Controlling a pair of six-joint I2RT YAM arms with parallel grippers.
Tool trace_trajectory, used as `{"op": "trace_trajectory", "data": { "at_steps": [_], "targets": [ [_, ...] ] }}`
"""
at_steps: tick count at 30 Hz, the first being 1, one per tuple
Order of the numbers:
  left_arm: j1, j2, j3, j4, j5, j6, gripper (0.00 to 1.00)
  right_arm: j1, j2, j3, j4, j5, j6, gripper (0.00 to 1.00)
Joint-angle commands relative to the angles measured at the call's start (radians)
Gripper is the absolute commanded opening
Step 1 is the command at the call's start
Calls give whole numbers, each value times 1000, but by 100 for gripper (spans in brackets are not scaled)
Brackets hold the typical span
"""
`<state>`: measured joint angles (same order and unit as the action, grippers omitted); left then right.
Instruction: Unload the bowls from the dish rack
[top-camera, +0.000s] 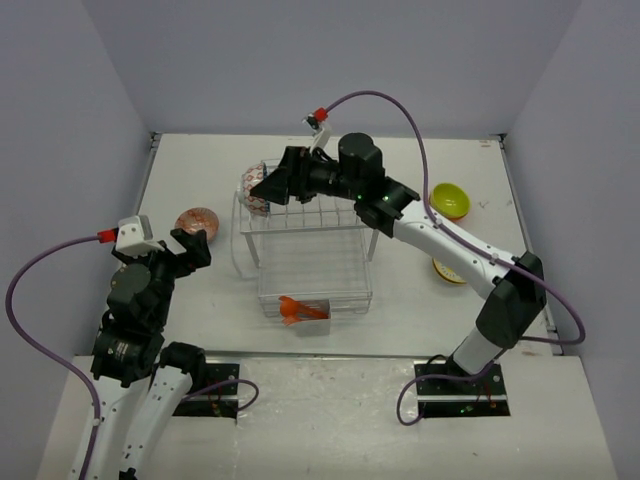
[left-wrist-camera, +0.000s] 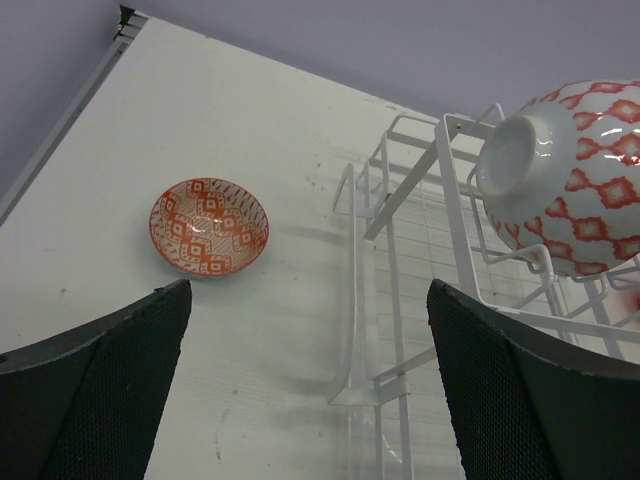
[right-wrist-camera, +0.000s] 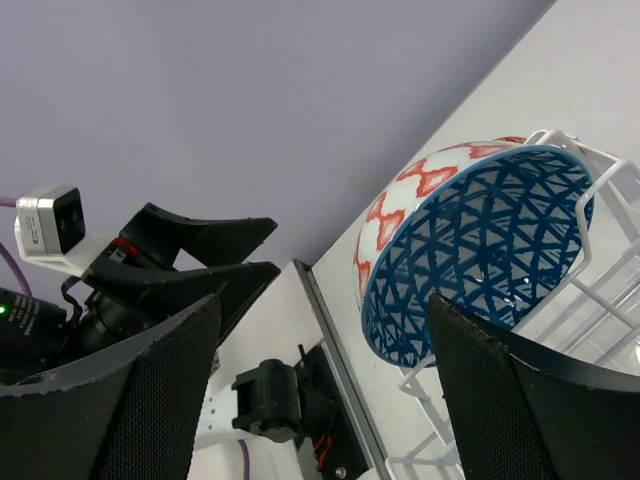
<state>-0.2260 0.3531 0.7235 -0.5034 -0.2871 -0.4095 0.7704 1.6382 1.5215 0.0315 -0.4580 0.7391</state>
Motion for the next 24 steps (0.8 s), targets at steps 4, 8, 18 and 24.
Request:
{"op": "trace_trajectory", "data": {
  "at_steps": [4,8,18,24],
  "targets": [
    [-7,4,8,14,9,-5,100,1,63,92,-16,-8,-17,78],
    [-7,1,8,14,11,-5,100,1,121,112,34,-83,11,68],
    [-7,0,8,12,14,-3,100,1,163,77,182,-145,83,31],
    [-7,-2,8,12,17,0,100,-10,155,32,275,-179,147,19]
  ]
}}
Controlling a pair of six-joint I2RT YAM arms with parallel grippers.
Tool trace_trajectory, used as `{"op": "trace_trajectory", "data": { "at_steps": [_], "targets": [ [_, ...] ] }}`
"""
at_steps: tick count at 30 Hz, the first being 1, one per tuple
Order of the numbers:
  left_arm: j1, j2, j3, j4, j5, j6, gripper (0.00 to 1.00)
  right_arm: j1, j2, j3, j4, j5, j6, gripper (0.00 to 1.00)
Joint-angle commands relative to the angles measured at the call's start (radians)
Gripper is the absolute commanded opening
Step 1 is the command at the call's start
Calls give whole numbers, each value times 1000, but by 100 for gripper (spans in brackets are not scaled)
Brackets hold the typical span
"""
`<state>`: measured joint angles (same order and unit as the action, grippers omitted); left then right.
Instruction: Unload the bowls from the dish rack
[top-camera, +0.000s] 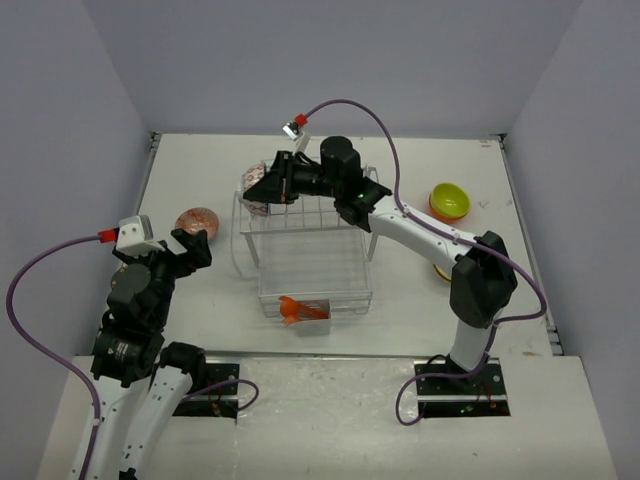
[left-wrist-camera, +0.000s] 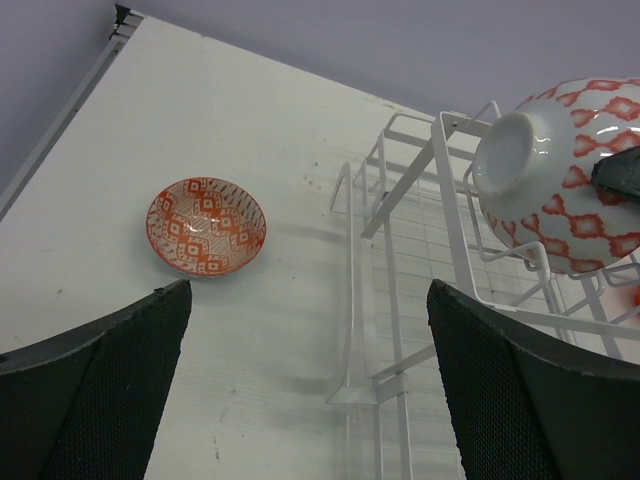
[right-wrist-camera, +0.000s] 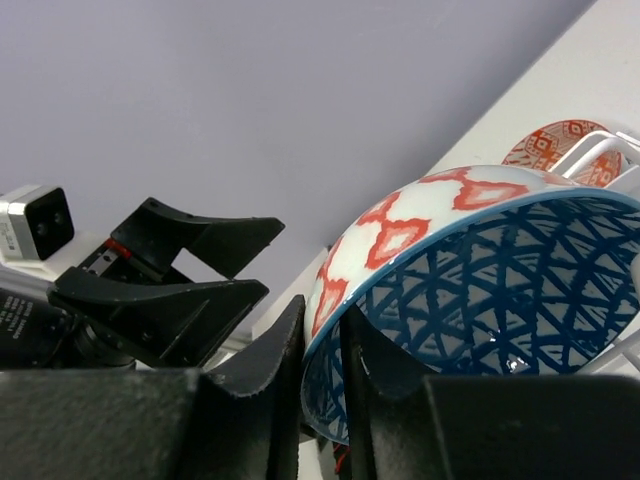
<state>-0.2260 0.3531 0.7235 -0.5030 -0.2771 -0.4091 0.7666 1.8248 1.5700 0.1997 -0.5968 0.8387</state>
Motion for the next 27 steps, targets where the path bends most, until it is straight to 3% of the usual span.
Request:
{"op": "trace_trajectory", "data": {
  "at_steps": [1,7,12,27],
  "targets": [
    [-7,-3,8,14,6,-2,100,-10,-32,-21,131,-52,66,18],
    [-7,-3,8,14,7,-2,100,-30,-35,-71,268,-107,163,9],
    [-7,-3,8,14,7,0,100,-33,-44,-70,271,-112,161,0],
    [-7,-2,8,14,4,0,100,-56,-125,-19,277,-142,186,0]
  ]
}}
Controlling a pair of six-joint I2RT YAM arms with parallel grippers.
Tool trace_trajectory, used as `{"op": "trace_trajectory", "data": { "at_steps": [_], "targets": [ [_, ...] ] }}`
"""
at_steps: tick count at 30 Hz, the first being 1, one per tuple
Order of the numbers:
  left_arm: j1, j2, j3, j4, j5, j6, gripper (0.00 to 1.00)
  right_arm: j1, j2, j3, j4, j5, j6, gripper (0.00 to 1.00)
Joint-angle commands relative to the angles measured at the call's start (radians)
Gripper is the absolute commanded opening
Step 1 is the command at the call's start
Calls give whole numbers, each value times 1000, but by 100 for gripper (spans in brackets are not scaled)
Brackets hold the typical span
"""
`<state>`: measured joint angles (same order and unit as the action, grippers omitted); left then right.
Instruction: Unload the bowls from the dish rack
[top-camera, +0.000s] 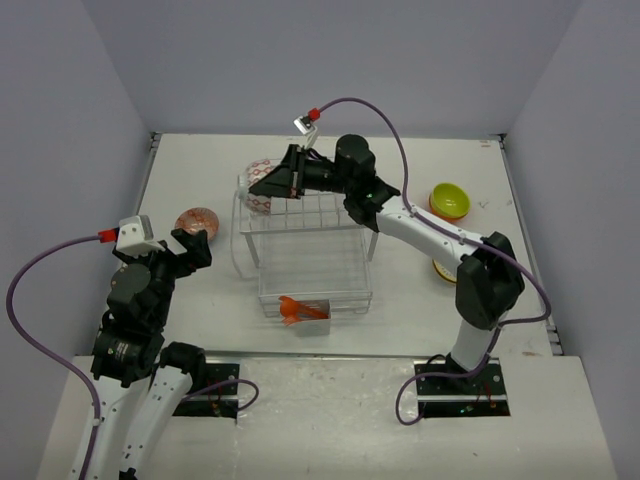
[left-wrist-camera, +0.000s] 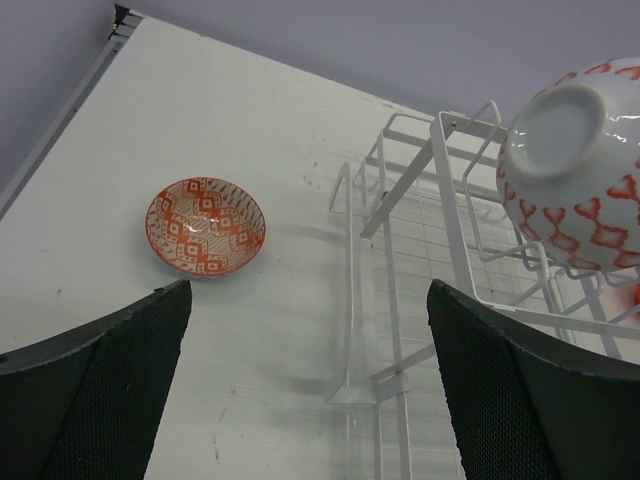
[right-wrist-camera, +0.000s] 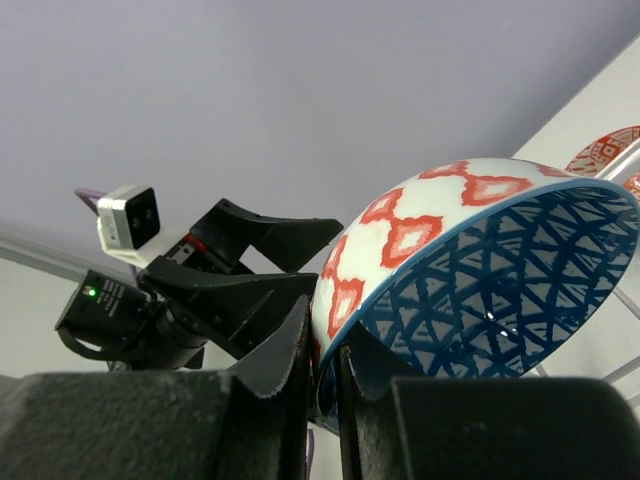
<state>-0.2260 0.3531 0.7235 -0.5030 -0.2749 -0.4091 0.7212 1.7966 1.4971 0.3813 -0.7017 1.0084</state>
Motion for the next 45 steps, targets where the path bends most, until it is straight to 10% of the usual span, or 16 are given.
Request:
{"op": "trace_trajectory", "data": {
  "at_steps": [1,11,15,20,26,30,36,45],
  "targets": [
    [-7,-2,7,14,2,0,100,-12,-103,54,93,-38,15,0],
    [-7,3,24,4,-29,3,100,-16,-184,214,-203,-97,-275,0],
    [-7,24,190,-86,-46,-3,100,35,-285,368,-816,6,-917,0],
    [-4,229,706,-291,182,-31,100,300,-534,217,-1103,492,-1437,0],
    [39,538,935,-352,688,-20,100,579,-597,62,-1248,865,-1415,0],
    [7,526,946,-321,710,-53,100,771,-585,-18,-1309,1126,-1334,0],
    [-9,462,682,-296,853,-51,100,968,-369,133,-1604,1309,-1193,0],
    [-114,319,369,-292,927,-71,98,1011,-307,153,-1510,1249,-1304,0]
  ]
}}
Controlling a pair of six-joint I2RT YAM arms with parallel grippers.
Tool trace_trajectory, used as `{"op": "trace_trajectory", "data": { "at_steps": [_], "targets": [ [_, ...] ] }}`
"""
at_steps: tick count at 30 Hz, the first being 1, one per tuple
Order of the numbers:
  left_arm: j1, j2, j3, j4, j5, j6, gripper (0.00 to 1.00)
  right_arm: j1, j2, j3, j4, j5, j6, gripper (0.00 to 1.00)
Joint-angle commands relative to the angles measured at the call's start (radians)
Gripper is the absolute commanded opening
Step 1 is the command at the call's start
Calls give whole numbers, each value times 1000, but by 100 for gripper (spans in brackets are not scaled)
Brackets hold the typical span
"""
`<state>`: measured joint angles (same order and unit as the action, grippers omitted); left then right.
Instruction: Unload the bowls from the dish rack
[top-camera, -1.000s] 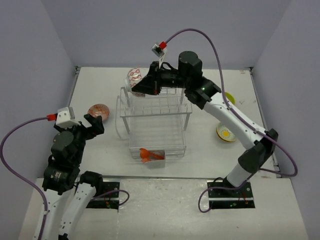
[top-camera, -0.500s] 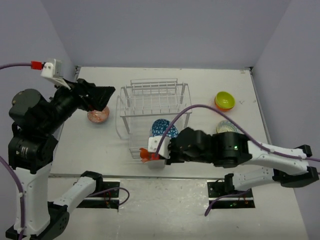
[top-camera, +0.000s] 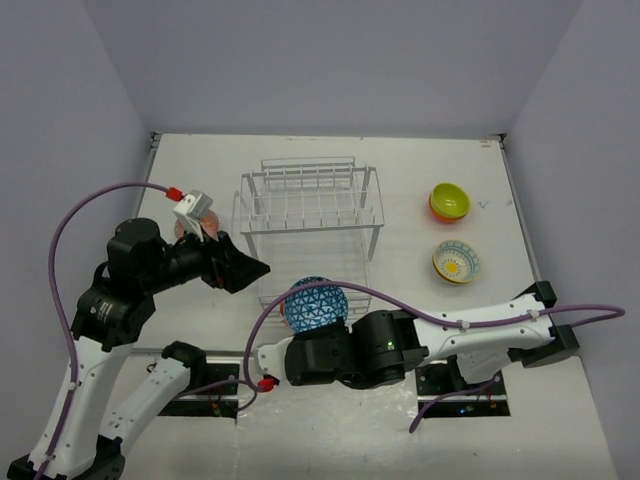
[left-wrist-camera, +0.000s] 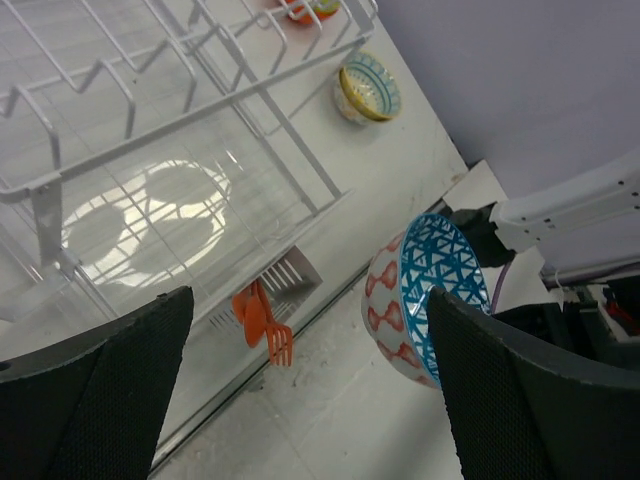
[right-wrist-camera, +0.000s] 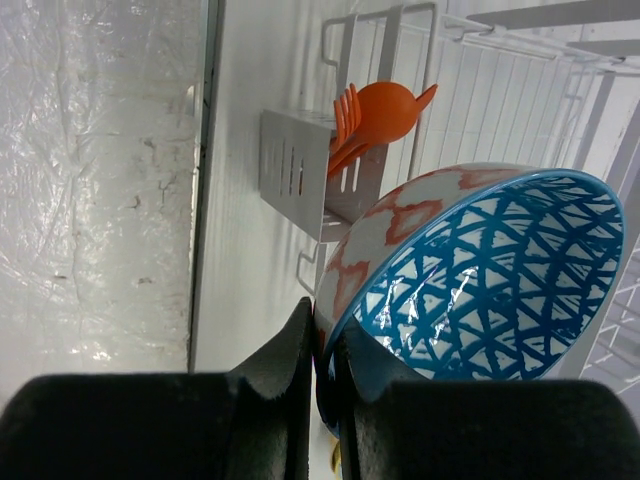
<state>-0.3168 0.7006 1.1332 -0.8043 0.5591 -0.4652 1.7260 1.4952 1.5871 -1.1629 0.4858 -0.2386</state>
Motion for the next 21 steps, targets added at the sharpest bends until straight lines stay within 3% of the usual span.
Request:
{"op": "trace_trajectory", "data": {
  "at_steps": [1,12,21],
  "targets": [
    [-28,-36,-61,16,100,-16,98,6,8,68,45,60,-77,0],
    [-45,-64,-87,25,139,-6,96,-46,89,183,88,16,-185,0],
    [-44,-13,-47,-104,-111,91,87,-97,190,336,108,83,-267,0]
  ]
}}
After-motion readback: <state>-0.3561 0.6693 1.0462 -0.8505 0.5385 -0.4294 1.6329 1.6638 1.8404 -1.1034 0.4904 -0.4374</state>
